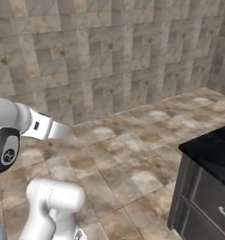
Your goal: Pick the candle and candle from the dining table and place them in the open cabinet. Close the cabinet after placing the objects.
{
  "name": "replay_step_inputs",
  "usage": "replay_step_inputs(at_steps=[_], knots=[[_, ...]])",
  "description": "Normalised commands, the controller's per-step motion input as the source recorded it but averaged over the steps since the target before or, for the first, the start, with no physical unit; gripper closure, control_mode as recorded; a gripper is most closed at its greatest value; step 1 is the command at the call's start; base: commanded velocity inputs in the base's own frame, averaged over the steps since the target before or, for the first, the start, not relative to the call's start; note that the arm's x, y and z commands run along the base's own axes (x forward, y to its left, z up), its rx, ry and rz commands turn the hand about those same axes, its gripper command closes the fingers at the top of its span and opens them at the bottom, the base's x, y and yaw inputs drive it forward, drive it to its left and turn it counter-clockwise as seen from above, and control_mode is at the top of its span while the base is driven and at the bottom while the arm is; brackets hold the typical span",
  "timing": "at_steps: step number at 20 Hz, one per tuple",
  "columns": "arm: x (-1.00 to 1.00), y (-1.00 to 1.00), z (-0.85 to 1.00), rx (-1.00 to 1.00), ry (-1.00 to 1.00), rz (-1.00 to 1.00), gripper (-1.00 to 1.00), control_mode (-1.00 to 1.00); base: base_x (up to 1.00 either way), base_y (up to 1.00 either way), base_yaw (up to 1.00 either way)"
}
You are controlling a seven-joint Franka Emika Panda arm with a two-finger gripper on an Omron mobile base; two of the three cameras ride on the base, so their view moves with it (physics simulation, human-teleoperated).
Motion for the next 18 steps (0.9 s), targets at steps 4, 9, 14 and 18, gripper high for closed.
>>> replay_step_inputs(at_steps=[4, 9, 14, 18], knots=[[0.0, 0.0, 0.0, 0.0, 0.0, 0.0, -1.0, 1.0, 0.41, 0.59, -0.37], [0.0, 0.0, 0.0, 0.0, 0.0, 0.0, -1.0, 1.0, 0.41, 0.61, -0.38], [0.0, 0.0, 0.0, 0.0, 0.0, 0.0, -1.0, 1.0, 0.4, 0.61, -0.39], [0.0, 0.0, 0.0, 0.0, 0.0, 0.0, -1.0, 1.0, 0.4, 0.59, -0.39]])
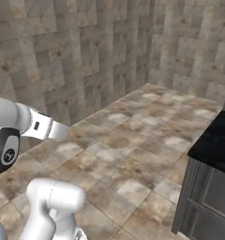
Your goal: Pick the candle and candle from the dining table and place them in the open cabinet. Close the cabinet after placing the objects.
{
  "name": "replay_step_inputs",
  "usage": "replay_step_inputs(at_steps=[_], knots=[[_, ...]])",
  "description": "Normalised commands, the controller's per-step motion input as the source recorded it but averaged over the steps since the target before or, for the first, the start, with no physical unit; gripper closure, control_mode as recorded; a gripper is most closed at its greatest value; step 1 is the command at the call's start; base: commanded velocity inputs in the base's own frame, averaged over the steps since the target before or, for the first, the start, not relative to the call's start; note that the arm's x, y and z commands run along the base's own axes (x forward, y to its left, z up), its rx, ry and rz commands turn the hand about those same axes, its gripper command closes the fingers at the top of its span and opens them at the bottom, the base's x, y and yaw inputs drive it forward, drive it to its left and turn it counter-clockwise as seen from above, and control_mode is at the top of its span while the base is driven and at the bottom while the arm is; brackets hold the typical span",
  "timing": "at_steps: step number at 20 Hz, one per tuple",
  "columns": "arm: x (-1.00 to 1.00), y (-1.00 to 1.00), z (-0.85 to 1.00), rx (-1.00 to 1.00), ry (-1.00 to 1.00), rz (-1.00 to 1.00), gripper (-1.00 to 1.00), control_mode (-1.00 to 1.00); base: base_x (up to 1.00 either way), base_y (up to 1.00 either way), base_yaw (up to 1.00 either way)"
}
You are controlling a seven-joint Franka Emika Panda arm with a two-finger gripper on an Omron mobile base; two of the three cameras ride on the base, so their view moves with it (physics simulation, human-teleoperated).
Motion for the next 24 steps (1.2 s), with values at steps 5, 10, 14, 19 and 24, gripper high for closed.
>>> replay_step_inputs(at_steps=[5, 10, 14, 19, 24], knots=[[0.0, 0.0, 0.0, 0.0, 0.0, 0.0, -1.0, 1.0, 0.38, 0.54, -0.41], [0.0, 0.0, 0.0, 0.0, 0.0, 0.0, -1.0, 1.0, 0.43, 0.5, -0.41], [0.0, 0.0, 0.0, 0.0, 0.0, 0.0, -1.0, 1.0, 0.57, 0.53, -0.38], [0.0, 0.0, 0.0, 0.0, 0.0, 0.0, -1.0, 1.0, 0.65, 0.61, -0.37], [0.0, 0.0, 0.0, 0.0, 0.0, 0.0, -1.0, 1.0, 0.64, 0.64, -0.37]])
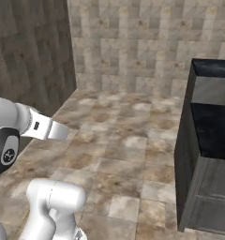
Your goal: Pick the candle and candle from the dining table and place them in the open cabinet. Close the cabinet after placing the objects.
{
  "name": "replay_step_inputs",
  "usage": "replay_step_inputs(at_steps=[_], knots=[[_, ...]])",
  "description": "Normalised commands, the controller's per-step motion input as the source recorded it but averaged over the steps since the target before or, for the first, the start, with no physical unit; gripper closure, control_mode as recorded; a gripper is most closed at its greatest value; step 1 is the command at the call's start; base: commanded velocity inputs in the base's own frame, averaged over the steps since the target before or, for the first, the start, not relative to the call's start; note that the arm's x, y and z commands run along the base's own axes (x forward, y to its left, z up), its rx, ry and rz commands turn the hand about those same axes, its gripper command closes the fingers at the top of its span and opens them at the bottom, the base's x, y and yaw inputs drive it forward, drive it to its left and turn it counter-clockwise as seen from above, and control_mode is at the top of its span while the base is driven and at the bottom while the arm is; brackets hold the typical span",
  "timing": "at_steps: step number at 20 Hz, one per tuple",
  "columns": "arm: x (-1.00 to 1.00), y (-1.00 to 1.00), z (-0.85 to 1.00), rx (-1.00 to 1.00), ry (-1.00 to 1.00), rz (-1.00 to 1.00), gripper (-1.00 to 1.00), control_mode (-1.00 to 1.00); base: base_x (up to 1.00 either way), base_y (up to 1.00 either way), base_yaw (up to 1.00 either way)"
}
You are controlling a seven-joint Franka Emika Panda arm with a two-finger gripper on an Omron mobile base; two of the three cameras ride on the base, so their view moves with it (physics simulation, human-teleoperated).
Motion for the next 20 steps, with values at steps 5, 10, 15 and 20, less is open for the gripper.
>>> replay_step_inputs(at_steps=[5, 10, 15, 20], knots=[[0.0, 0.0, 0.0, 0.0, 0.0, 0.0, -1.0, 1.0, 0.63, 0.6, -0.36], [0.0, 0.0, 0.0, 0.0, 0.0, 0.0, -1.0, 1.0, 0.6, 0.54, -0.35], [0.0, 0.0, 0.0, 0.0, 0.0, 0.0, -1.0, 1.0, 0.57, 0.52, -0.35], [0.0, 0.0, 0.0, 0.0, 0.0, 0.0, -1.0, 1.0, 0.56, 0.53, -0.34]])
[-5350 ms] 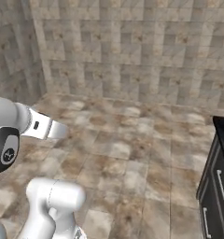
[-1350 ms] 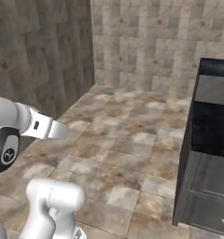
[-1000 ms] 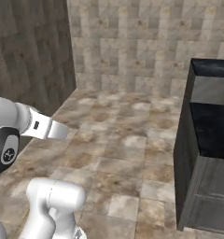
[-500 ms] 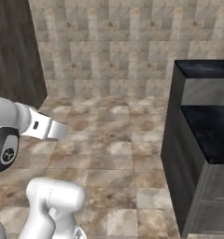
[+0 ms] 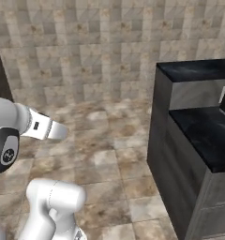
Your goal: Pick the candle and candle from the dining table and place them in the open cabinet. Close the cabinet after placing the objects.
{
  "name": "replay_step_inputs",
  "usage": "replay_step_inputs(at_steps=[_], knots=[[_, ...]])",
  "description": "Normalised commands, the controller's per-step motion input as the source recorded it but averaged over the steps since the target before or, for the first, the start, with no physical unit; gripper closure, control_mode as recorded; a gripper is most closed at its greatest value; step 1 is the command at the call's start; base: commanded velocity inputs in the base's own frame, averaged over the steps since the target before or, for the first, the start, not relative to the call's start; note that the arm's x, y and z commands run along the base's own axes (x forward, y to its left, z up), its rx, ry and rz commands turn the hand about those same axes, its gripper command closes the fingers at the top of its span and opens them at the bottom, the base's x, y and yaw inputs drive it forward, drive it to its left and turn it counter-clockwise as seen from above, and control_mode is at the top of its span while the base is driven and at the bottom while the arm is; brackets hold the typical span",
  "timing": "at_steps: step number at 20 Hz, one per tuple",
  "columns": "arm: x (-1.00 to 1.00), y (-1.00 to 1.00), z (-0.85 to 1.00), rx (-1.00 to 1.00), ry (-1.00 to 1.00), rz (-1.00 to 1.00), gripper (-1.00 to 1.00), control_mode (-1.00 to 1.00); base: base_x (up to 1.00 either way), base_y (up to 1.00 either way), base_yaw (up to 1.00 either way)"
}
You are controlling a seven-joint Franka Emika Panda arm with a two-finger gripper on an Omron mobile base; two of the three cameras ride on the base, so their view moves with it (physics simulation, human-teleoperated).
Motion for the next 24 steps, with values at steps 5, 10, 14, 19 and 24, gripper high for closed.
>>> replay_step_inputs(at_steps=[5, 10, 14, 19, 24], knots=[[0.0, 0.0, 0.0, 0.0, 0.0, 0.0, -1.0, 1.0, 0.58, 0.61, -0.34], [0.0, 0.0, 0.0, 0.0, 0.0, 0.0, -1.0, 1.0, 0.52, 0.7, -0.34], [0.0, 0.0, 0.0, 0.0, 0.0, 0.0, -1.0, 1.0, 0.47, 0.75, -0.35], [0.0, 0.0, 0.0, 0.0, 0.0, 0.0, -1.0, 1.0, 0.45, 0.73, -0.36], [0.0, 0.0, 0.0, 0.0, 0.0, 0.0, -1.0, 1.0, 0.44, 0.75, -0.36]])
